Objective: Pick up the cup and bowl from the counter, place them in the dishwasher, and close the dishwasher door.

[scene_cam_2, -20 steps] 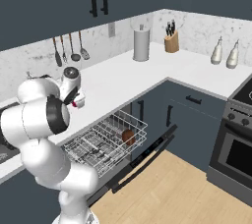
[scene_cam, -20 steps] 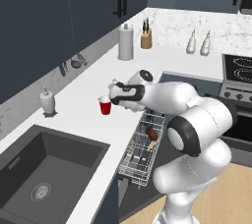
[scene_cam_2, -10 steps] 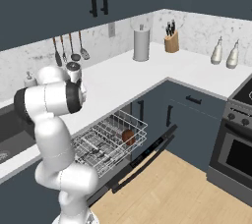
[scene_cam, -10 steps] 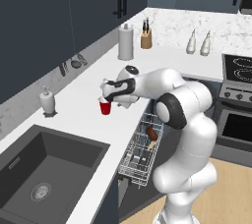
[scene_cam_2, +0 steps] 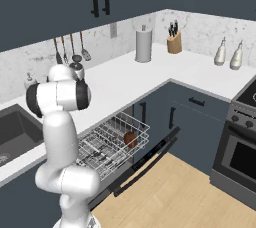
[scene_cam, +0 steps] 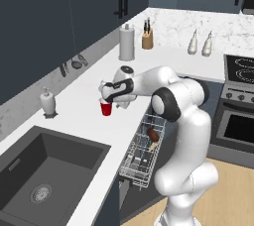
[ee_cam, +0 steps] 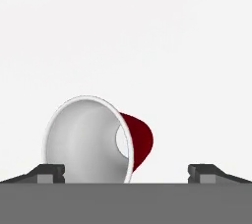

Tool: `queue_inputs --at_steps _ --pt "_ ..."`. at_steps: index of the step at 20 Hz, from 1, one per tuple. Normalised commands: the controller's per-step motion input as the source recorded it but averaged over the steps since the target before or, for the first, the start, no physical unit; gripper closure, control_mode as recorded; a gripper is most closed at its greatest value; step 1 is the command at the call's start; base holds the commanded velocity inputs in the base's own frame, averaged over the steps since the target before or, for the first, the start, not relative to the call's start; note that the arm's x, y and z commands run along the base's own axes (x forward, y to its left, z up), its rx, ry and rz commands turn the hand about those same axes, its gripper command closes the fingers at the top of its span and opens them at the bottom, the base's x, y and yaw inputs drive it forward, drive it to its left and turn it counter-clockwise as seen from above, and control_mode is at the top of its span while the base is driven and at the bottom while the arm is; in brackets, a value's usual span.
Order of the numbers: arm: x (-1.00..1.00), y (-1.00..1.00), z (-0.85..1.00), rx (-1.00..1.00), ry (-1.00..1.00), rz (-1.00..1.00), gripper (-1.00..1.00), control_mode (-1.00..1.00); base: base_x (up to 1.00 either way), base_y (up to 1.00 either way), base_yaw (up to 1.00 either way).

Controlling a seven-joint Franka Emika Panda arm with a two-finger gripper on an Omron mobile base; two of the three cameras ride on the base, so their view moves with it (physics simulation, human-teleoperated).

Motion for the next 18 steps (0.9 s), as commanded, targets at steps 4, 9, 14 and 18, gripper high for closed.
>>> queue_inputs --at_steps 4,9,14,18 --pt "0.00 0.00 -0.26 -0.02 0.02 0.00 -1.00 -1.00 0.00 0.00 0.00" --pt "0.02 0.00 -0.21 -0.02 0.00 0.00 -1.00 -1.00 0.00 0.00 0.00" --pt "0.16 0.00 -0.20 0.00 0.00 0.00 -1.00 -1.00 0.00 0.00 0.00" --pt "0.21 0.00 -0.20 0.00 0.00 0.00 -1.00 -1.00 0.00 0.00 0.00"
